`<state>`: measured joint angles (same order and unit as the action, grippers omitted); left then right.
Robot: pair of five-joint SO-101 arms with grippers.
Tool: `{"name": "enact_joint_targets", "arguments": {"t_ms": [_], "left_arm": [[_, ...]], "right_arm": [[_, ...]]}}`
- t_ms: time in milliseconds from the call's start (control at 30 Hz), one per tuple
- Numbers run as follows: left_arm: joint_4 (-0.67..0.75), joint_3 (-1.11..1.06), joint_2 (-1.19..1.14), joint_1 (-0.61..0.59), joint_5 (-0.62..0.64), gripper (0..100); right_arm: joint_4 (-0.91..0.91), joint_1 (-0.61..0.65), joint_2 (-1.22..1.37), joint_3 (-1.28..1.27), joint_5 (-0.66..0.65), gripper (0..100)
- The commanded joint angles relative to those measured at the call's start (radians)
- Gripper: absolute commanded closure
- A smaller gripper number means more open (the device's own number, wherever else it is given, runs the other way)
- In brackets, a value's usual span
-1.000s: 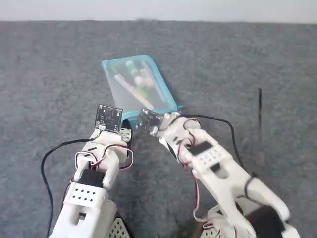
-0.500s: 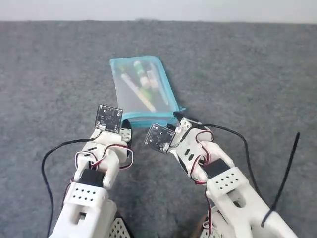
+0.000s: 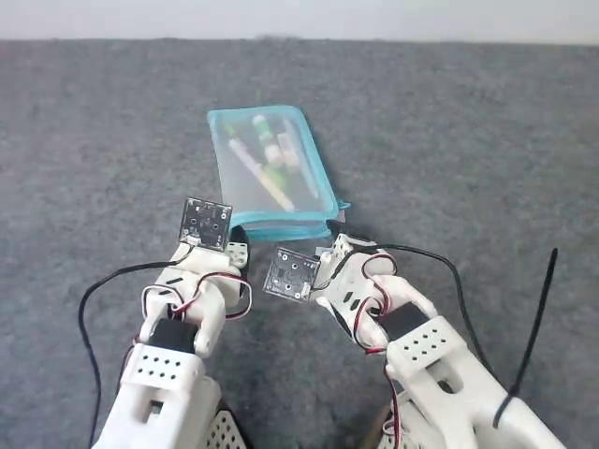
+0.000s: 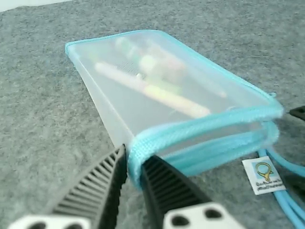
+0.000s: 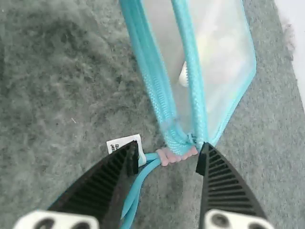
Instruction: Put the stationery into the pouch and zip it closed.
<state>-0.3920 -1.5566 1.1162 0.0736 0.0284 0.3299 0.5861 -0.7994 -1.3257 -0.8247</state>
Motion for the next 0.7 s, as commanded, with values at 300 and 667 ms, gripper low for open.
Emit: {"name": "enact_joint_targets", "arguments": {"t_ms": [300, 667], "left_arm": [[0.032, 0.035, 0.023, -0.005, -0.002, 99], [0.032, 0.042, 0.023, -0.005, -0.002, 99]], "right_arm": [[-0.022, 0.005, 0.358, 0.316, -0.014, 79.3], [-0.255, 0.001, 0.584, 0.338, -0.066, 82.4]]}}
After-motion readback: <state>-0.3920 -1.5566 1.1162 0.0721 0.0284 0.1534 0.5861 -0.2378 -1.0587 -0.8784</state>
